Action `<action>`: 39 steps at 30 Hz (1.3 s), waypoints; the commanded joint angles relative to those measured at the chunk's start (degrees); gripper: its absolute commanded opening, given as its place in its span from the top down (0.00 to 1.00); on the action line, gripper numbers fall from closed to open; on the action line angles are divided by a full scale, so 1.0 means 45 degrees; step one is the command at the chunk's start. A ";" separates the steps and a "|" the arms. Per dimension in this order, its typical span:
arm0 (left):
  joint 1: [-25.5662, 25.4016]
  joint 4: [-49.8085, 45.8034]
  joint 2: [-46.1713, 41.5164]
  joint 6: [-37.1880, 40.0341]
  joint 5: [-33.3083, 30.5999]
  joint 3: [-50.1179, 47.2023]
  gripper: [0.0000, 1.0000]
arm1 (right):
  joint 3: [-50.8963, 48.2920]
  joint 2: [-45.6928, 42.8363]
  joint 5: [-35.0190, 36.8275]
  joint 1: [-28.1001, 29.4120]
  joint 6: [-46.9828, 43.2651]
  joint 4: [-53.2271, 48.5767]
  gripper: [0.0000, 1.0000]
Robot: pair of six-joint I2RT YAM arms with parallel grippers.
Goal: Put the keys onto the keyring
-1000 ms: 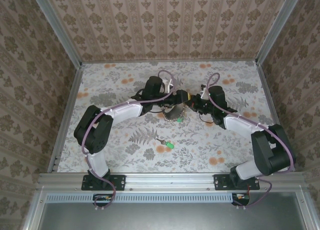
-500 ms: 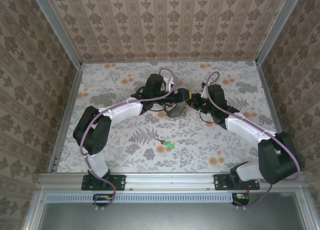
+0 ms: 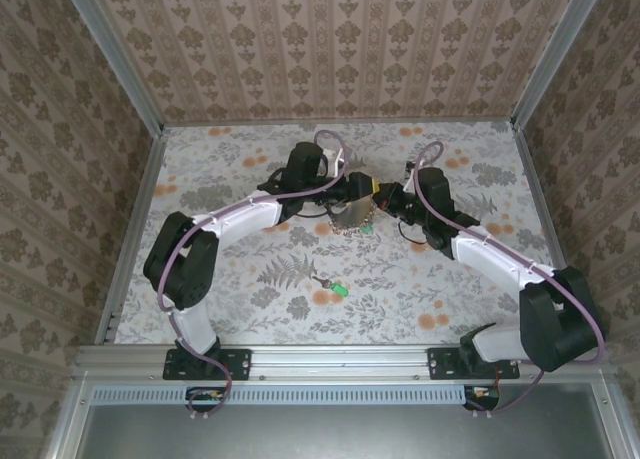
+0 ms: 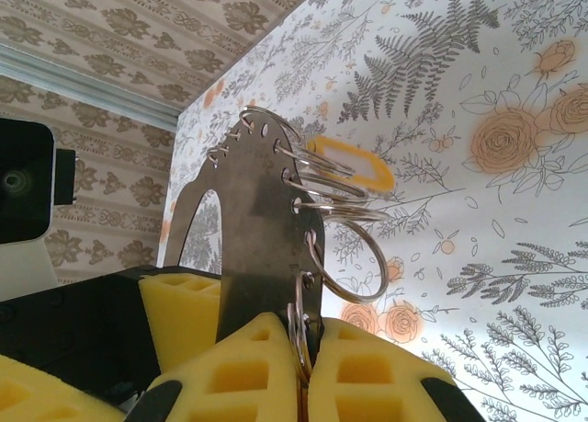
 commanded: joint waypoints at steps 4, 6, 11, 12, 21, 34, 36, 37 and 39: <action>-0.0282 -0.0031 0.0013 0.0879 -0.0829 0.0536 0.39 | 0.0616 -0.0407 -0.2013 0.0599 -0.1174 -0.0285 1.00; -0.0271 -0.0091 -0.0051 0.0979 -0.0907 0.0498 0.32 | 0.0824 -0.0481 -0.1960 0.0608 -0.1293 -0.0675 1.00; -0.0279 -0.0029 -0.0154 0.1088 -0.1065 0.0400 0.26 | 0.0757 -0.0971 -0.1914 0.0840 -0.1226 -0.0446 1.00; -0.0287 -0.0006 -0.0133 0.1095 -0.1040 0.0429 0.26 | 0.0742 -0.1147 -0.1619 0.0881 -0.1129 -0.0564 1.00; -0.0281 -0.0307 -0.0100 0.1134 -0.0933 0.0658 0.26 | 0.1241 -0.1411 -0.0167 0.1020 -0.1868 -0.1838 1.00; -0.0260 -0.2070 -0.0969 0.2472 -0.1488 0.0496 0.00 | 0.1689 -0.1539 0.0891 0.0809 -0.2759 -0.3047 1.00; -0.0192 -0.2415 -0.1325 0.2924 -0.1734 0.0291 0.00 | 0.1795 -0.1408 0.0974 0.0771 -0.3101 -0.3438 1.00; -0.0138 -0.2616 -0.1522 0.3180 -0.1863 0.0198 0.00 | 0.1904 -0.1313 0.0976 0.0715 -0.3448 -0.3734 1.00; 0.0008 -0.3164 -0.1953 0.3693 -0.2271 -0.0023 0.00 | 0.2055 -0.1194 0.0792 0.0563 -0.4412 -0.4188 1.00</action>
